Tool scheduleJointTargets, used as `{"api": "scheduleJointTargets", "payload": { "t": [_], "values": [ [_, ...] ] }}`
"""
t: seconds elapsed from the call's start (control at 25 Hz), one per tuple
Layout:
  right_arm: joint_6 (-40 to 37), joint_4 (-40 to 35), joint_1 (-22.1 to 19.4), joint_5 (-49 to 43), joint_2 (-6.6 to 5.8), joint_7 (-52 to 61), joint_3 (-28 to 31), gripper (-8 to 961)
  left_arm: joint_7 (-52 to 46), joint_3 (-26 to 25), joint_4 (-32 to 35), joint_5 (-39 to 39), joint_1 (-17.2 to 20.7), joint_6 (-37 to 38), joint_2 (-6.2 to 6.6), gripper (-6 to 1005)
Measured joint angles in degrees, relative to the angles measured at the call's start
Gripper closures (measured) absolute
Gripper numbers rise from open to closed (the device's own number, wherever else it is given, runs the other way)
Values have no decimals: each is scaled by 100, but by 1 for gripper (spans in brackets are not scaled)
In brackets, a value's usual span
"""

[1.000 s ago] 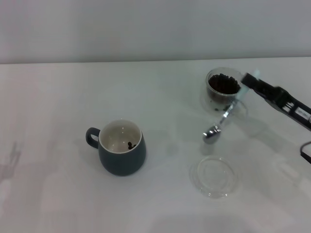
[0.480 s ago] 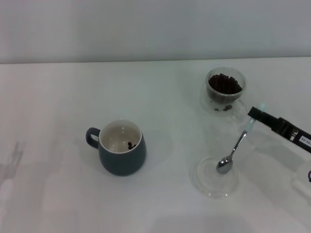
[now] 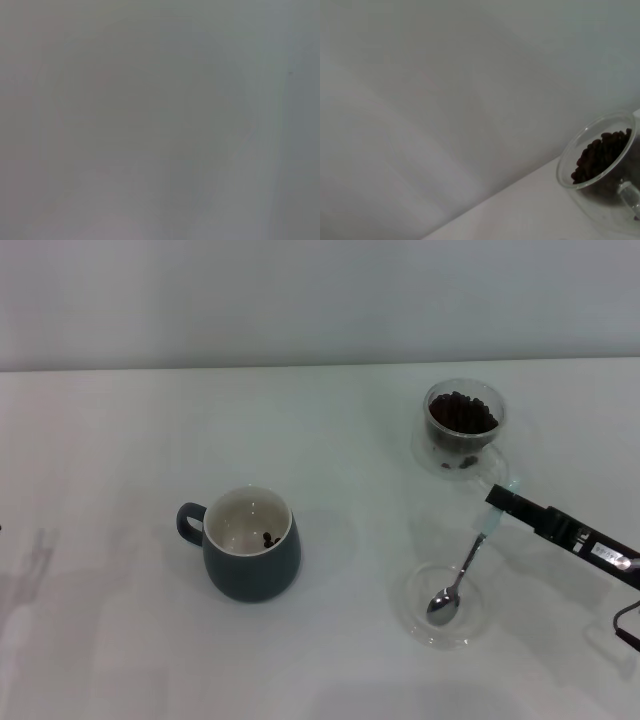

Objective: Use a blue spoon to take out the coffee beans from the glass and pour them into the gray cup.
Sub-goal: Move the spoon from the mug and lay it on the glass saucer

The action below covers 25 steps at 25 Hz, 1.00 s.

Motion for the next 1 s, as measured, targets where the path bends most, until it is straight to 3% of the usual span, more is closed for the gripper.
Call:
{"api": "scheduleJointTargets", "payload": {
  "t": [0.44, 0.96, 1.0],
  "values": [
    [334, -45, 45, -118, 175, -55, -66, 779, 0, -8, -3, 0, -7, 0, 9, 165],
    [649, -41, 106, -134, 205, -92, -42, 773, 0, -18, -14, 0, 1, 0, 20, 165],
    [669, -41, 106, -134, 205, -92, -26, 727, 0, -18, -15, 0, 4, 0, 20, 165]
  ]
}}
